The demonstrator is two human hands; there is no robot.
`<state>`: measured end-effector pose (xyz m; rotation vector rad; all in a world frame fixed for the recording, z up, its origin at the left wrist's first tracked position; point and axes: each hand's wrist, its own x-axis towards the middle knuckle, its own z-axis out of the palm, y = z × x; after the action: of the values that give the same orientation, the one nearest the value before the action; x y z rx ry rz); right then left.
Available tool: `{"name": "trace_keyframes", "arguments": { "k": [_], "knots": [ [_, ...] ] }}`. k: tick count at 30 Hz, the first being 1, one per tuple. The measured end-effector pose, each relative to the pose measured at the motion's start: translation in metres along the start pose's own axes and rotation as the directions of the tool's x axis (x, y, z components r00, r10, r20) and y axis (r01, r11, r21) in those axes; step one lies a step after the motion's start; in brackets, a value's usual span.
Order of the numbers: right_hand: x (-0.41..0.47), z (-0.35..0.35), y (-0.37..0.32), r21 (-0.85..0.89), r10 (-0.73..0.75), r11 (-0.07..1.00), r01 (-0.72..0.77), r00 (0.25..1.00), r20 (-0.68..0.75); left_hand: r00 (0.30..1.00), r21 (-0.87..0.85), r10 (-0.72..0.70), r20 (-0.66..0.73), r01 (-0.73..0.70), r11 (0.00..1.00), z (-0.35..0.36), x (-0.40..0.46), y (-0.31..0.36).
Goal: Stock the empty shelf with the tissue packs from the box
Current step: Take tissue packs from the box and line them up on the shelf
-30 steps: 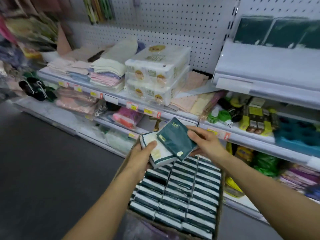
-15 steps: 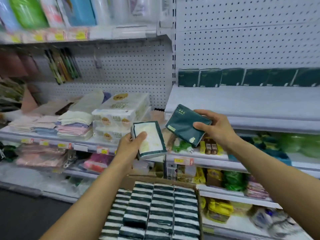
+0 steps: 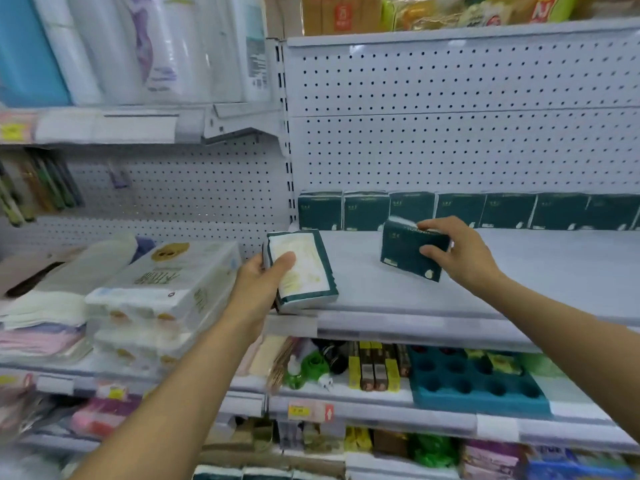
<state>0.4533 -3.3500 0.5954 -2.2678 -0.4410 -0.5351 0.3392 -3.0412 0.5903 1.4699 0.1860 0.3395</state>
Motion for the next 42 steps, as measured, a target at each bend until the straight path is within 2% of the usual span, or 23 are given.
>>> {"name": "trace_keyframes", "arguments": {
  "k": [3, 6, 13, 19, 31, 39, 41, 42],
  "knots": [
    [0.023, 0.001, 0.033, -0.116, -0.073, 0.99, 0.076, 0.997, 0.031, 1.0, 0.003, -0.013, -0.002, 0.013, 1.0, 0.031, 0.033, -0.004],
    [0.046, 0.002, 0.061, -0.152, -0.12, 0.981, 0.123, 0.992, 0.03, 0.999, -0.002, -0.033, 0.003, 0.033, 0.999, 0.059, 0.062, -0.009],
    [0.1, 0.009, 0.106, -0.142, -0.111, 0.983, 0.114, 0.993, 0.032, 0.996, 0.004, -0.086, 0.016, 0.086, 0.996, 0.108, 0.112, -0.019],
    [0.127, 0.011, 0.128, -0.209, -0.123, 0.967, 0.148, 0.984, 0.13, 0.993, 0.02, -0.115, 0.011, 0.115, 0.993, 0.126, 0.143, -0.025],
    [0.168, 0.039, 0.147, -0.389, -0.351, 0.852, 0.349, 0.934, 0.07, 0.986, 0.034, -0.164, 0.025, 0.163, 0.986, 0.141, 0.165, -0.032],
    [0.171, 0.037, 0.138, -0.456, -0.38, 0.817, 0.353, 0.924, 0.034, 0.98, -0.002, -0.189, 0.056, 0.189, 0.982, 0.146, 0.157, -0.025],
    [0.159, 0.033, 0.119, -0.385, -0.383, 0.849, 0.363, 0.923, 0.026, 0.979, -0.039, -0.198, 0.049, 0.2, 0.979, 0.151, 0.155, -0.023],
    [0.149, 0.031, 0.107, -0.31, -0.404, 0.86, 0.405, 0.912, 0.071, 0.977, -0.063, -0.207, 0.04, 0.21, 0.976, 0.153, 0.154, -0.022]
  ]
}}
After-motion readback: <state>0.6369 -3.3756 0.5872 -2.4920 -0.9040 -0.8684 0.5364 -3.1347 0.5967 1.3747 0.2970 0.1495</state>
